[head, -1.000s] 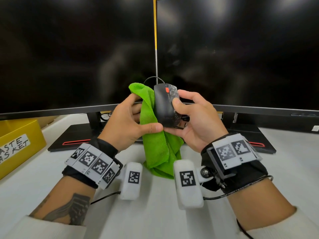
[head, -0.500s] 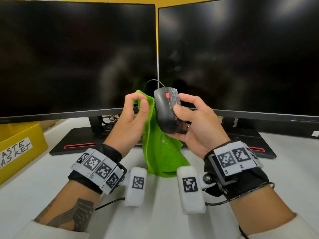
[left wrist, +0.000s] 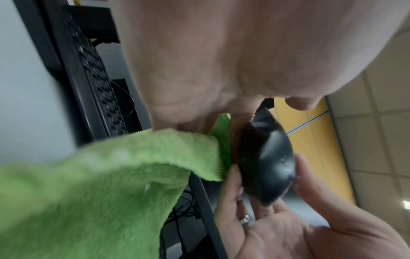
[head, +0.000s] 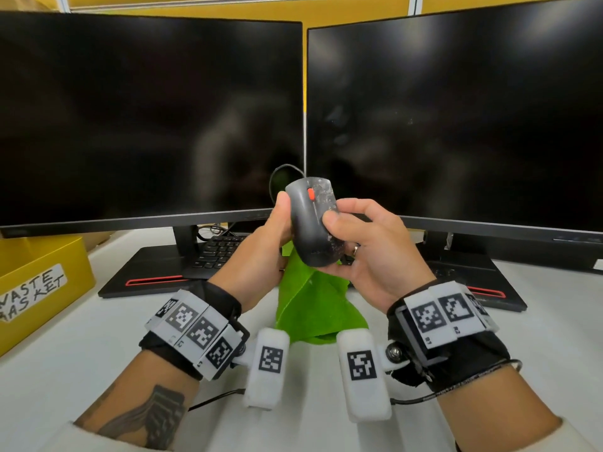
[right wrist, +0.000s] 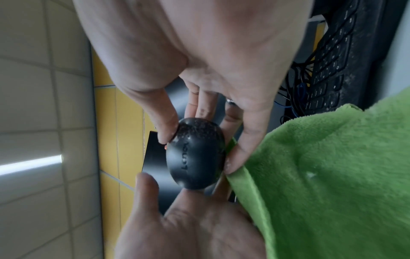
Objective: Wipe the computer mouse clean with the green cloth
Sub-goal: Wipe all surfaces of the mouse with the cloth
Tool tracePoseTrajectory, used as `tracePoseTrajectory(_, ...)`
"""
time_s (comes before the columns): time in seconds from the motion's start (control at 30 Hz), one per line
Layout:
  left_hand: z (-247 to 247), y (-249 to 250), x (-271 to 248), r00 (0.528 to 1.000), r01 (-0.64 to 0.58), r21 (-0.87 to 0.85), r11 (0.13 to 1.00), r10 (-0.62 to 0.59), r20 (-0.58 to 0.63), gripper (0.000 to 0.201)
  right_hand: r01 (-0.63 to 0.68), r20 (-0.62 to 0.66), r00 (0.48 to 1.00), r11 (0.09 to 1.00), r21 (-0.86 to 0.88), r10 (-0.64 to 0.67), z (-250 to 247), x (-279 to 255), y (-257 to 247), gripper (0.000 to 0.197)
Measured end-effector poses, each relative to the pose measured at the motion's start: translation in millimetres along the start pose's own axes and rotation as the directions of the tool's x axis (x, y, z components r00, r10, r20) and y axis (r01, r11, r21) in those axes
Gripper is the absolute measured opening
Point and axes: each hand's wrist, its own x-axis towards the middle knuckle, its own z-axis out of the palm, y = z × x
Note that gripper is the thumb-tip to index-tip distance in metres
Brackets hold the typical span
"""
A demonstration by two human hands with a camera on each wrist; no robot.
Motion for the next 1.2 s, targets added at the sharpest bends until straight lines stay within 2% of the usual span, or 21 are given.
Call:
tracePoseTrajectory(0.1,3.1,2.3,-0.5,0.998,-0.010,0.045,0.999,0.013,-0.067,0.059,0.020,-0.012,1.000,0.999,-0.048,-0.021,3.4,-1.8,1.3,0.029)
tracePoseTrajectory(0.23,0.5,4.7,-2.7,0.994,-0.018,-0.064,0.998,0.011,-0.107,0.054,0.004,-0.012,1.000,0.988,-0.158,-0.006,0.6,-1.7,-2.4,0.020)
tracePoseTrajectory(0.3,1.4,7.1,-3.6,0.993,-0.021,-0.100,0.995,0.009,-0.120,0.055,0.013,-0.088,0.996,0.973,-0.228,-0.034,-4.9,2.2,-4.1,0.024)
tracePoseTrajectory(0.4,1.6,8.3,-3.3,0.989,-0.029,-0.156,0.987,0.005,-0.151,0.055,0.042,-0.209,0.971,0.941,-0.335,-0.118,-12.7,11.8,-0.1,0.010)
tracePoseTrajectory(0.43,3.0,9.1,-4.0,0.989,-0.031,-0.168,0.985,0.005,-0.149,0.056,0.022,-0.206,0.973,0.930,-0.366,-0.104,-13.5,13.6,2.7,0.007)
tracePoseTrajectory(0.53,5.7,9.5,-6.1,0.995,-0.023,-0.180,0.983,0.005,-0.097,0.057,-0.085,-0.133,0.991,0.895,-0.439,0.029,-11.4,15.7,14.6,0.016)
tracePoseTrajectory(0.63,9.2,10.6,-9.9,1.000,-0.023,-0.176,0.984,0.020,-0.014,0.059,-0.081,-0.144,0.989,0.893,-0.444,0.018,-12.5,16.9,19.6,0.014)
tracePoseTrajectory(0.73,10.1,11.4,-11.6,0.999,-0.028,-0.145,0.989,0.031,0.018,0.059,-0.110,-0.174,0.983,0.923,-0.367,0.048,-16.1,16.6,12.8,0.019)
tracePoseTrajectory(0.8,7.8,11.9,-11.7,0.999,-0.032,-0.129,0.991,0.031,-0.007,0.060,-0.143,-0.212,0.973,0.961,-0.237,0.092,-19.9,17.2,5.7,0.007)
tracePoseTrajectory(0.87,5.0,13.7,-12.7,0.998,-0.044,-0.142,0.989,0.038,-0.041,0.060,-0.165,-0.275,0.952,0.983,-0.084,0.137,-23.7,19.4,1.3,0.016)
tracePoseTrajectory(0.97,2.5,16.5,-14.0,0.996,-0.052,-0.143,0.988,0.042,-0.075,0.062,-0.118,-0.355,0.926,0.992,0.049,0.128,-27.8,21.8,-1.0,0.019)
tracePoseTrajectory(1.03,0.5,16.9,-13.7,0.996,-0.052,-0.149,0.987,0.040,-0.083,0.068,-0.104,-0.353,0.925,0.986,0.129,0.144,-30.3,20.6,-3.3,0.031)
tracePoseTrajectory(1.13,-1.5,19.4,-13.8,0.997,-0.044,-0.195,0.980,0.030,-0.074,0.071,-0.081,-0.362,0.916,0.963,0.258,0.174,-36.3,19.6,-7.8,0.033)
tracePoseTrajectory(1.2,-1.8,20.1,-14.3,0.998,-0.040,-0.220,0.975,0.026,-0.066,0.069,-0.099,-0.297,0.932,0.933,0.347,0.210,-39.1,19.9,-8.1,0.044)
